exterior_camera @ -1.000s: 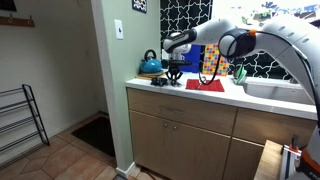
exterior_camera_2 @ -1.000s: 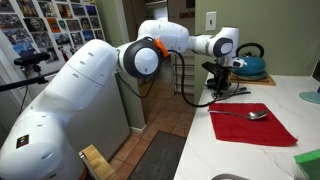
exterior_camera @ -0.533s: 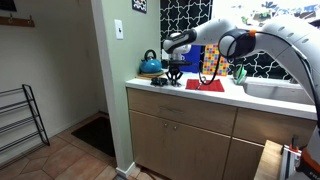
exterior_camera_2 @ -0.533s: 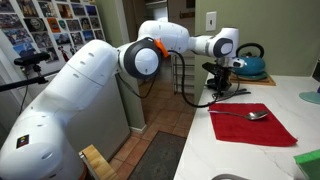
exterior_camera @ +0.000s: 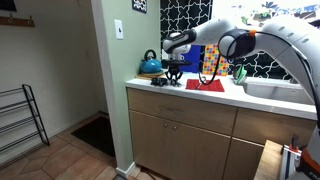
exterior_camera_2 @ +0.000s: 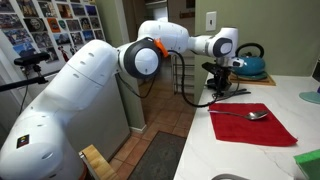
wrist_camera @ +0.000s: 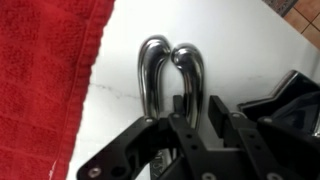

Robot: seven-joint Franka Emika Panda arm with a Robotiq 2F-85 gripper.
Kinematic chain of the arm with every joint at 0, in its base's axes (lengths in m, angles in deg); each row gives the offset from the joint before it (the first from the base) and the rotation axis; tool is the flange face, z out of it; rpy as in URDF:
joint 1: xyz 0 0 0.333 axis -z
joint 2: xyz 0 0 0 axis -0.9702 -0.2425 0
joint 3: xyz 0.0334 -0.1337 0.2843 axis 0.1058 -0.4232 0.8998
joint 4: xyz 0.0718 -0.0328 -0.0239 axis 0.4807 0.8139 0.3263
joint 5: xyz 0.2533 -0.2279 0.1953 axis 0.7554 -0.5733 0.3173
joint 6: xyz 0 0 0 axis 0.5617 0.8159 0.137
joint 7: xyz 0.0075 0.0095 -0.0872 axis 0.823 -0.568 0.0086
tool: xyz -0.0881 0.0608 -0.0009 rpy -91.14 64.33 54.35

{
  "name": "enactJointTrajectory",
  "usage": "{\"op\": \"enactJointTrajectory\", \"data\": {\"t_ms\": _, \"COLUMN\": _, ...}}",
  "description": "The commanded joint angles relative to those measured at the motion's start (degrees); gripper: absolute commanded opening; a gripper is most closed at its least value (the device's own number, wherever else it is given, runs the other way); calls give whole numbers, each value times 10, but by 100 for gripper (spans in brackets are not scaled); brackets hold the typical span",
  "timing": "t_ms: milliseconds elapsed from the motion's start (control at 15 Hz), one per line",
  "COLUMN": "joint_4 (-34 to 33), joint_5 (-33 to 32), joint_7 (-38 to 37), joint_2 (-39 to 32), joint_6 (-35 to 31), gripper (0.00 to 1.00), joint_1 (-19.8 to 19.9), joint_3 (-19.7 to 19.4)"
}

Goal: Remove the knife at the far right and use it to slide the towel slightly to the right then place it on the worktop on the left side of the towel, pick up the remaining knife on the towel and place it next to the one on the worktop

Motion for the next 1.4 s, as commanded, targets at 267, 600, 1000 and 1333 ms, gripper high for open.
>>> {"op": "enactJointTrajectory", "data": {"t_ms": 267, "joint_4": -26, "joint_5": -4, "joint_7": 4, "joint_2": -1, "joint_6": 14, "gripper": 50, "joint_1": -3, "joint_3": -1}}
{"op": "enactJointTrajectory", "data": {"t_ms": 600, "joint_4": -20, "joint_5": -24, "joint_7": 2, "joint_2": 19, "joint_6": 27, "gripper": 62, "joint_1": -7, "joint_3": -10}}
{"op": "enactJointTrajectory", "data": {"t_ms": 1000, "joint_4": 14, "joint_5": -39, "joint_7": 34, "joint_2": 94, "joint_6": 93, "gripper": 100, "joint_1": -4, "joint_3": -9}}
{"op": "enactJointTrajectory", "data": {"t_ms": 1333, "joint_4": 61, "joint_5": -40, "joint_7": 78, "joint_2": 188, "joint_6": 178, "gripper": 100, "joint_1": -6, "joint_3": -7}}
